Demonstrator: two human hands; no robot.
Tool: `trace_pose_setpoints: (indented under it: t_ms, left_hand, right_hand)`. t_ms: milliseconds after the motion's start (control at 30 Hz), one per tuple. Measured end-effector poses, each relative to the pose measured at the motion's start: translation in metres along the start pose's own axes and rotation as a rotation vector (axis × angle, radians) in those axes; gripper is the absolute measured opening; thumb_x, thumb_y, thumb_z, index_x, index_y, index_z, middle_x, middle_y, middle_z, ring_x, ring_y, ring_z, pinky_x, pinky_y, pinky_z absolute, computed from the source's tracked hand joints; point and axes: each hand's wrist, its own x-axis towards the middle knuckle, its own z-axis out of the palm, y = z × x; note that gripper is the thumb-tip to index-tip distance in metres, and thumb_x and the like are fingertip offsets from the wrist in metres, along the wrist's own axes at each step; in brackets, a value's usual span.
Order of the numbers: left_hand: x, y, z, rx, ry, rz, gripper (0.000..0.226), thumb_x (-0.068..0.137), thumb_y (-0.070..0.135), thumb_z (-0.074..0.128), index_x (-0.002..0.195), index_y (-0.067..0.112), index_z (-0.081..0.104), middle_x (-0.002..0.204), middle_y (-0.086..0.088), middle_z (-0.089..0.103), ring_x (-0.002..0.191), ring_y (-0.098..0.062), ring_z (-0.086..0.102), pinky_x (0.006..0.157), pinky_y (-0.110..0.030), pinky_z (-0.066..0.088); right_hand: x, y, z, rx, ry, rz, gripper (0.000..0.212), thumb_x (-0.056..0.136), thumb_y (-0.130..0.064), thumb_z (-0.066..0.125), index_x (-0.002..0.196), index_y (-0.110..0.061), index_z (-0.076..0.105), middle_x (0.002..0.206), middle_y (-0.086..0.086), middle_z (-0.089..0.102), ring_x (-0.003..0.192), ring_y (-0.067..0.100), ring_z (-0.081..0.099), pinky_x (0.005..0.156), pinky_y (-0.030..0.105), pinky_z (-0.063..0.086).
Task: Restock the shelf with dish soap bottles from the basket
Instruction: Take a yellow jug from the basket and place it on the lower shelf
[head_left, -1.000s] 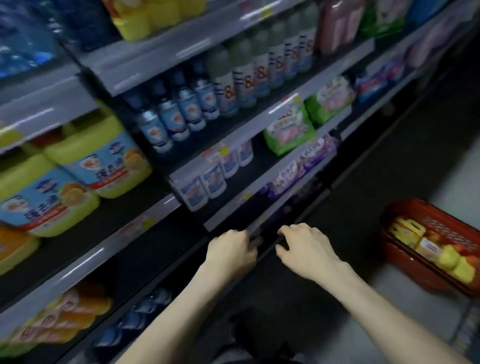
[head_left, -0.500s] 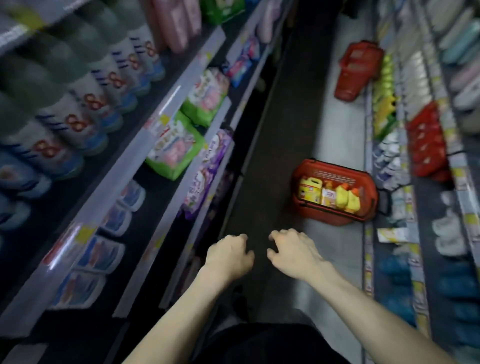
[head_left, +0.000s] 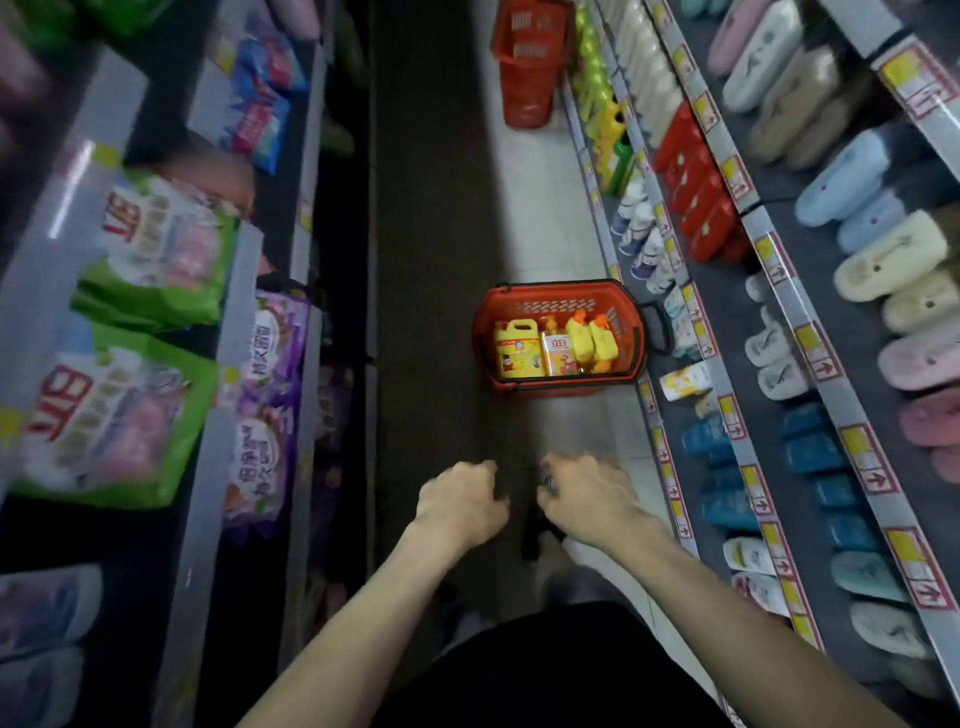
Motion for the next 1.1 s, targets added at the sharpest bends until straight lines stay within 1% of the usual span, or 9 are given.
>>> trace_pose_setpoints:
  t_ms: [200,300,400,533,700,800,933,1000,1100]
  left_hand:
    - [0.086,0.043,-0.036,0.041,-0.066,-0.064,0.041,0.097,0.042,0.054,0.133,0.022,0.062,0.125,-0.007,0.07,0.116,-0.032,0.068,0.093,-0.042,0.057]
    - [0.119,0.07,-0.058,0.01,-0.083,-0.108,0.039,0.098,0.042,0.055,0.131,0.023,0.062,0.123,-0.006,0.07,0.113,-0.031,0.069,0.092,-0.043,0.058]
    - [0.152,0.093,-0.075,-0.001,-0.066,-0.105,0.037,0.098,0.04,0.053,0.129,0.022,0.062,0.121,-0.006,0.07,0.11,-0.031,0.069,0.091,-0.044,0.059]
    - [0.189,0.112,-0.09,-0.01,-0.088,-0.101,0.039,0.1,0.037,0.054,0.135,0.019,0.06,0.123,-0.007,0.07,0.112,-0.031,0.069,0.095,-0.047,0.059]
    - [0.236,0.108,-0.103,0.009,-0.132,-0.117,0.037,0.098,0.039,0.053,0.127,0.019,0.063,0.123,-0.009,0.07,0.113,-0.033,0.068,0.093,-0.042,0.056]
    - [0.265,0.096,-0.111,0.009,-0.171,-0.132,0.035,0.1,0.043,0.051,0.123,0.02,0.064,0.121,-0.008,0.071,0.111,-0.033,0.069,0.096,-0.044,0.057]
    - [0.307,0.076,-0.125,-0.01,-0.182,-0.118,0.038,0.104,0.046,0.047,0.125,0.021,0.065,0.121,-0.009,0.072,0.112,-0.034,0.069,0.096,-0.045,0.056]
    - [0.327,0.067,-0.133,-0.03,-0.18,-0.117,0.038,0.104,0.044,0.046,0.125,0.02,0.066,0.121,-0.009,0.072,0.112,-0.035,0.07,0.094,-0.045,0.055]
    - [0.357,0.055,-0.145,-0.036,-0.227,-0.114,0.036,0.105,0.042,0.047,0.123,0.018,0.065,0.119,-0.01,0.072,0.11,-0.035,0.07,0.095,-0.045,0.056]
  right_hand:
    - [0.074,0.059,-0.031,0.026,-0.062,-0.021,0.035,0.097,-0.041,0.055,0.124,-0.021,0.065,0.124,0.004,0.071,0.117,0.03,0.065,0.094,0.037,0.052]
    - [0.105,0.086,-0.054,0.023,-0.079,-0.059,0.037,0.097,-0.043,0.054,0.126,-0.021,0.064,0.125,0.003,0.07,0.117,0.029,0.065,0.092,0.038,0.052]
    - [0.138,0.107,-0.073,-0.013,-0.09,-0.112,0.037,0.097,-0.043,0.055,0.124,-0.02,0.064,0.121,0.005,0.07,0.115,0.029,0.064,0.09,0.037,0.051]
    - [0.178,0.123,-0.091,-0.051,-0.128,-0.138,0.039,0.096,-0.042,0.054,0.124,-0.018,0.063,0.122,0.008,0.069,0.118,0.032,0.063,0.092,0.039,0.051]
    - [0.225,0.13,-0.098,-0.069,-0.195,-0.153,0.04,0.097,-0.041,0.053,0.127,-0.016,0.063,0.127,0.01,0.068,0.121,0.033,0.061,0.095,0.039,0.049]
    - [0.253,0.126,-0.101,-0.062,-0.228,-0.148,0.036,0.097,-0.041,0.053,0.122,-0.016,0.063,0.125,0.01,0.069,0.118,0.034,0.063,0.092,0.038,0.049]
    - [0.294,0.116,-0.105,-0.04,-0.245,-0.127,0.033,0.096,-0.04,0.055,0.117,-0.016,0.064,0.123,0.01,0.069,0.117,0.035,0.064,0.091,0.038,0.049]
    - [0.316,0.11,-0.109,-0.036,-0.269,-0.103,0.037,0.097,-0.04,0.055,0.123,-0.015,0.063,0.127,0.01,0.067,0.122,0.033,0.06,0.095,0.039,0.048]
    - [0.352,0.1,-0.116,-0.018,-0.302,-0.065,0.045,0.1,-0.04,0.054,0.137,-0.015,0.059,0.136,0.009,0.064,0.128,0.032,0.056,0.102,0.042,0.045]
